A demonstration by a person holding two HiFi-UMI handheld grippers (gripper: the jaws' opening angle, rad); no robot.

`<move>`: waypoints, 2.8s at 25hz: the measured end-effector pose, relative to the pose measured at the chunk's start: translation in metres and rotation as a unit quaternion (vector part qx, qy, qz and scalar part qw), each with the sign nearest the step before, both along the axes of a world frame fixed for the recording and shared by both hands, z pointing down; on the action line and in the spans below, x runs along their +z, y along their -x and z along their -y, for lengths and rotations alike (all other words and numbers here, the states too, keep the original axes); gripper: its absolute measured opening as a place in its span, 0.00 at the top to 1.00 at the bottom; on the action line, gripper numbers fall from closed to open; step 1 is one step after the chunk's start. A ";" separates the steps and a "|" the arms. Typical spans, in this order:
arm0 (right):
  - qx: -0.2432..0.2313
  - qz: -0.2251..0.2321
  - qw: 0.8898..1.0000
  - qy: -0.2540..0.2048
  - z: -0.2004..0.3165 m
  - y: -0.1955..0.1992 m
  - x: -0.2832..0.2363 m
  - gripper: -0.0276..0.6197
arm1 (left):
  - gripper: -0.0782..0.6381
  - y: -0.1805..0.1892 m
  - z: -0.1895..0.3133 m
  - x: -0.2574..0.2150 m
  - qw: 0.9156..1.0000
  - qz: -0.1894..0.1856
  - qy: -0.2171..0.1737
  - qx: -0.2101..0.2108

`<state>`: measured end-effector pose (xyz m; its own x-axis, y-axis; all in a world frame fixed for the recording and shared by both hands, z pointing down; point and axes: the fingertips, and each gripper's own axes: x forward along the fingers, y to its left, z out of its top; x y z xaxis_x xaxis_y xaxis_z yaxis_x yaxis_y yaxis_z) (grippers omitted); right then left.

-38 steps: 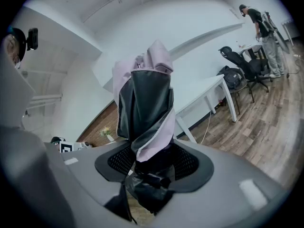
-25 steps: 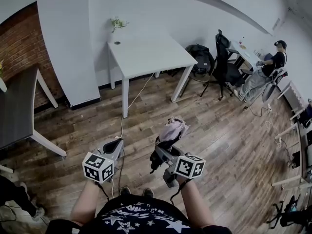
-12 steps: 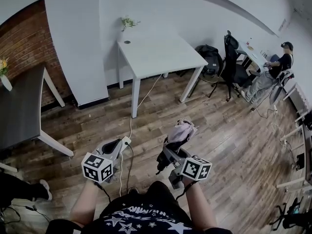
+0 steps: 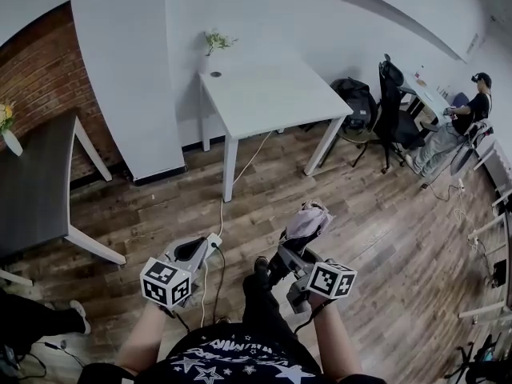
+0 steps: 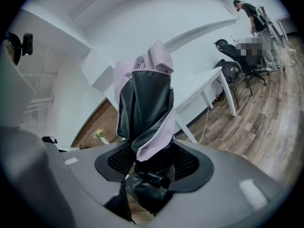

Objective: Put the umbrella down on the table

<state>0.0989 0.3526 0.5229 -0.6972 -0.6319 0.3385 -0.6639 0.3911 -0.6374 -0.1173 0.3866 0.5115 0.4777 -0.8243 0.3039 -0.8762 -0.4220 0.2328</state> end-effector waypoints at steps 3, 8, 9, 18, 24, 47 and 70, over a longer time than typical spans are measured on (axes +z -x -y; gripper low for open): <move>-0.010 0.003 1.000 0.004 0.035 -0.001 0.012 0.58 | 0.89 0.004 0.031 0.006 1.000 0.004 0.003 -0.016; -0.021 0.013 1.000 0.012 0.111 -0.005 0.023 0.58 | 0.89 -0.006 0.102 0.012 1.000 0.009 0.014 -0.026; -0.023 0.014 1.000 0.015 0.127 -0.007 0.026 0.58 | 0.89 -0.011 0.118 0.012 0.999 0.009 0.016 -0.026; -0.043 0.018 0.999 0.018 0.269 -0.032 0.024 0.58 | 0.89 -0.044 0.258 0.007 0.999 0.006 0.021 -0.037; -0.056 0.018 0.998 0.019 0.350 -0.050 0.022 0.58 | 0.89 -0.056 0.338 -0.001 0.998 0.004 0.016 -0.057; -0.079 -0.006 0.997 0.025 0.533 -0.012 0.032 0.58 | 0.89 -0.012 0.505 0.007 0.996 -0.010 0.020 -0.091; -0.152 -0.277 0.946 -0.077 0.799 0.083 0.034 0.58 | 0.89 0.094 0.725 0.002 0.992 -0.022 0.020 -0.124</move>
